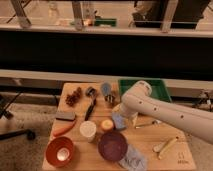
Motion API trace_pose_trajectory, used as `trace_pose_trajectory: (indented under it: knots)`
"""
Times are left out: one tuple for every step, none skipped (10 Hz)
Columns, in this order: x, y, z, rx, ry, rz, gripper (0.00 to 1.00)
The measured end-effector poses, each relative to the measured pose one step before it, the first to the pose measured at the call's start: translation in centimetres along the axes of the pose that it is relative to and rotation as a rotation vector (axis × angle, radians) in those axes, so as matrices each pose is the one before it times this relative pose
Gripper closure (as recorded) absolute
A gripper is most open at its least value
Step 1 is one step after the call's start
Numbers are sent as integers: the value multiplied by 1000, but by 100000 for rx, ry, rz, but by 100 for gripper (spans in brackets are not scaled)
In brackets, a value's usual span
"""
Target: Place sponge in paper cup
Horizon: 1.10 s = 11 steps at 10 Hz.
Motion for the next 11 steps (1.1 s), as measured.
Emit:
trace_pose_trajectory:
  knots:
    - [15, -235, 212, 642, -335, -2363, 20]
    - [10, -128, 133, 351, -309, -1531, 20]
    - [-41, -200, 207, 348, -360, -2170, 20]
    - [-20, -214, 271, 185, -381, -2239, 20]
    - [68, -239, 323, 190, -162, -2600, 20]
    - [134, -180, 289, 72, -18, -2209, 20]
    - [233, -216, 294, 112, 35, -2606, 20]
    - [157, -178, 156, 127, -11, -1718, 20]
    - [212, -184, 250, 86, -195, -2042, 20]
    - [317, -133, 278, 202, -137, -1668, 20]
    - [289, -45, 423, -60, -453, -1644, 20]
